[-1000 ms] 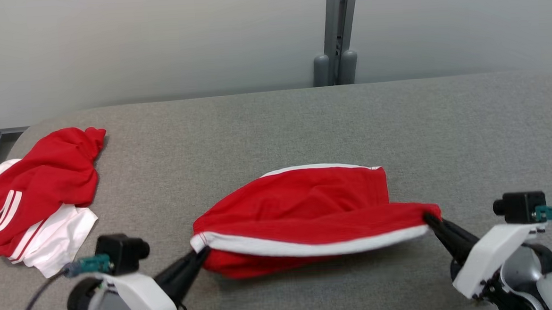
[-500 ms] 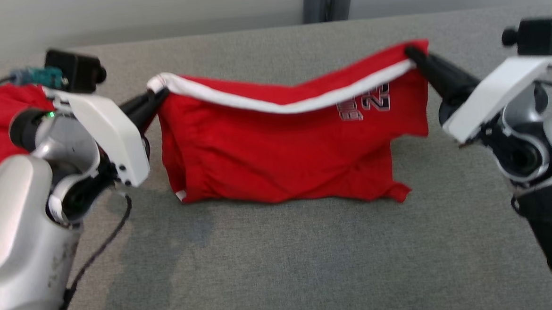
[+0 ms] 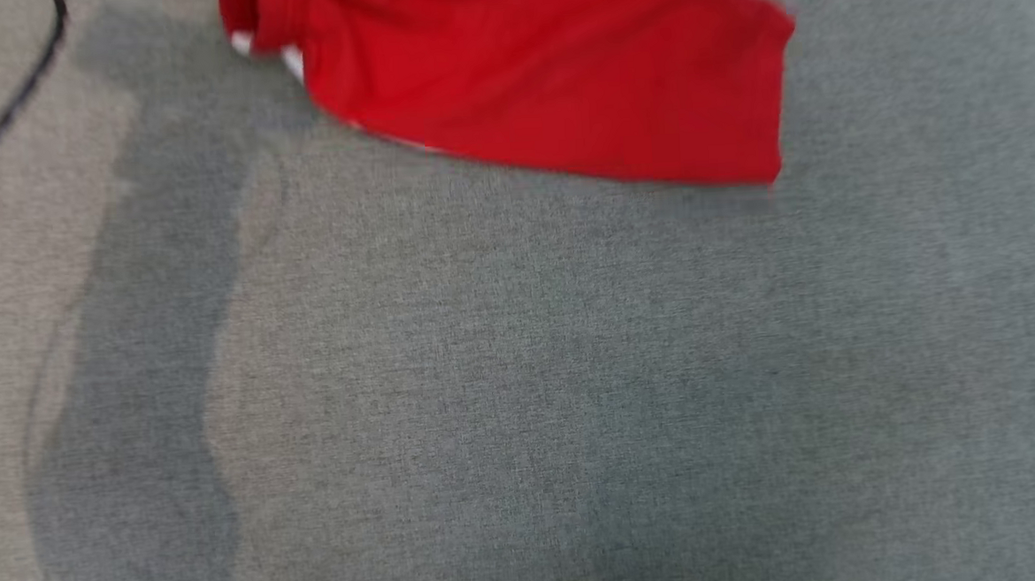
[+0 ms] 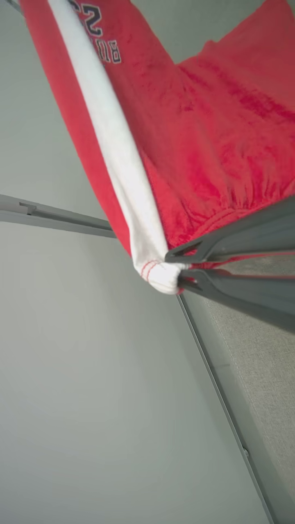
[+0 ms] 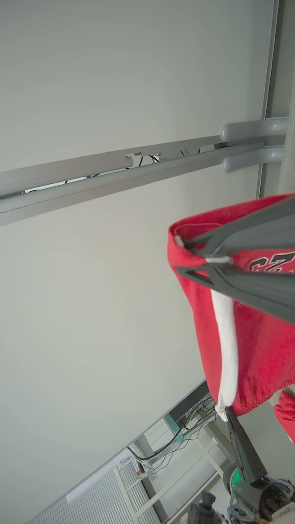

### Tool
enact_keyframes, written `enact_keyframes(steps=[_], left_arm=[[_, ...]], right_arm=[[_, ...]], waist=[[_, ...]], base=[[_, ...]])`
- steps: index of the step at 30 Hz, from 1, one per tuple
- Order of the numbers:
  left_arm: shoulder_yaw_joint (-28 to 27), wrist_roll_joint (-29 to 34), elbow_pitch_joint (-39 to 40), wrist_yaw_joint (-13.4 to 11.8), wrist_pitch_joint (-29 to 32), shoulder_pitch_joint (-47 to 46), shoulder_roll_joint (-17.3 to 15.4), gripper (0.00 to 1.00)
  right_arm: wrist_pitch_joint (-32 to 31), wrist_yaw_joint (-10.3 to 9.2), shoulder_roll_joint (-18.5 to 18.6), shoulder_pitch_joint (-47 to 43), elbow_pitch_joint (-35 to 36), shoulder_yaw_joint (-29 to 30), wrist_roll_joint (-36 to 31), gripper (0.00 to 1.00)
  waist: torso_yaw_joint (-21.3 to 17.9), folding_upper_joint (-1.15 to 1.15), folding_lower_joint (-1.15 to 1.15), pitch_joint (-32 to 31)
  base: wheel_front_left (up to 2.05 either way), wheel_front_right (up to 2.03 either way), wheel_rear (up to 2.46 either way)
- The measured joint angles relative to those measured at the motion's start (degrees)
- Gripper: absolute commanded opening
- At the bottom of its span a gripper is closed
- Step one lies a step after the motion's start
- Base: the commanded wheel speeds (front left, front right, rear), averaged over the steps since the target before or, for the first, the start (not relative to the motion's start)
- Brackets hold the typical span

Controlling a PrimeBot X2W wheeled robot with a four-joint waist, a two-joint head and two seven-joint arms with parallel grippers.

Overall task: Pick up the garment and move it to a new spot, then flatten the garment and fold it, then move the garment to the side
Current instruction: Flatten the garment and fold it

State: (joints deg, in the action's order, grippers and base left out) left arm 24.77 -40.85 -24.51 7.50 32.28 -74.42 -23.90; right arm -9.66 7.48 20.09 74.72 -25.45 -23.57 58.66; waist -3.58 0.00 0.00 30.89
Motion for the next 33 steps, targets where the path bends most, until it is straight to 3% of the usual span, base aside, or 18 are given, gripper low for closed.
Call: enact_keyframes(steps=[8, 16, 26, 33], left_arm=[[1.5, 1.5, -11.2, 0.0, -1.8, -17.1, 3.3, 0.00], [2.2, 2.4, -20.2, 0.0, -10.1, -26.3, 6.0, 0.00], [10.5, -6.1, -22.5, 0.0, -6.2, -20.7, 6.1, 0.00], [18.9, -13.0, -16.4, 0.0, -4.0, -8.7, 0.7, 0.00]], right_arm=[[3.9, 0.00, 0.8, 16.5, -7.2, -1.8, 1.3, 0.00], [10.3, 0.01, -0.2, 26.0, -12.3, -5.1, 0.8, 0.00], [9.7, 0.01, 2.2, 21.6, -10.2, -15.4, 4.8, 0.00], [7.9, 0.00, 8.1, 8.6, -2.9, -23.9, 10.8, 0.00]], waist=[[0.5, 0.00, 0.00, 5.9], [0.0, 0.00, 0.00, 7.7], [0.5, 0.00, 0.00, 6.3], [0.7, 0.00, 0.00, 0.7]], base=[[0.00, 0.00, 0.00], [0.00, 0.00, 0.00], [0.00, 0.00, 0.00], [0.00, 0.00, 0.00]])
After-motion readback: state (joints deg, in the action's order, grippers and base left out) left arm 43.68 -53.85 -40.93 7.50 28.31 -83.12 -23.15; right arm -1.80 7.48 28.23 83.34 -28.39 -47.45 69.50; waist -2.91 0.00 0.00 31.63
